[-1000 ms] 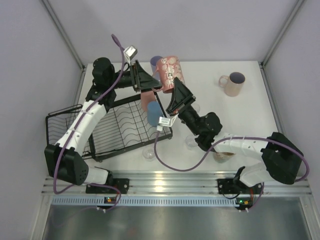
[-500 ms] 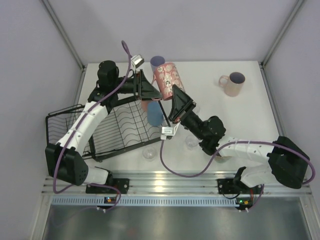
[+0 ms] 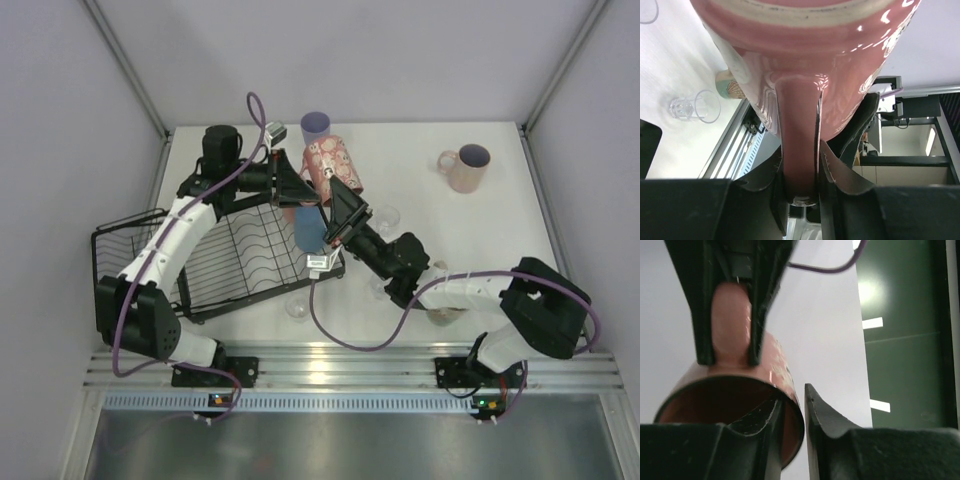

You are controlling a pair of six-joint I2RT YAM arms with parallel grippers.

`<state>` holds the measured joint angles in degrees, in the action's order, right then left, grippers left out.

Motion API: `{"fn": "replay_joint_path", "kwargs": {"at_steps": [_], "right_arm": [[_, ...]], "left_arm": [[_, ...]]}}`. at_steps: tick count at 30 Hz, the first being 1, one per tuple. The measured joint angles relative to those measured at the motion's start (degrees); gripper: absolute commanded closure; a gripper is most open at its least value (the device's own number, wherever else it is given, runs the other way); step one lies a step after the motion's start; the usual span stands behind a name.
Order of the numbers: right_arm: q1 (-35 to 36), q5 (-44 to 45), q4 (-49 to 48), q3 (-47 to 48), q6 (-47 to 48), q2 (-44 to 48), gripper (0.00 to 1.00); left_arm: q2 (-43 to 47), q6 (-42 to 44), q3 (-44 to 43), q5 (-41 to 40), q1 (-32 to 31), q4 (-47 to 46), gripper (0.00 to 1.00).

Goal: Load the cups into the dish rack

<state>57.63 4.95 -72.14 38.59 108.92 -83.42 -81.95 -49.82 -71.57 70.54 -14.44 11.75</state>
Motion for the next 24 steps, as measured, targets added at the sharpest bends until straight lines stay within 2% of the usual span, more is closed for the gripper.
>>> {"fn": "replay_joint_path", "kwargs": {"at_steps": [8,13,20,24], "right_arm": [[-0.04,-0.13,-0.70,0.92,0.02,-2.99,0.69],[-0.04,-0.28,-0.72,0.96,-1.27,-2.16,0.54],[-0.04,-0.24,-0.50,0.96,-2.21,-0.26,0.49],[-0.04,-0.35,-0.44,0.96,-2.64,0.57,0.42]], "left_arm": [[-1.62,-2.51,-2.40,-3.02,-0.57,2.14,1.00],[-1.97,-4.48,-3.80,-5.18,-0.81,1.42,1.00],[-2.32,-6.12,-6.01,-7.23,-0.81,0.79,1.00],[-2.60,-6.05,-7.41,-9.11,-0.55,0.70,1.00]]}}
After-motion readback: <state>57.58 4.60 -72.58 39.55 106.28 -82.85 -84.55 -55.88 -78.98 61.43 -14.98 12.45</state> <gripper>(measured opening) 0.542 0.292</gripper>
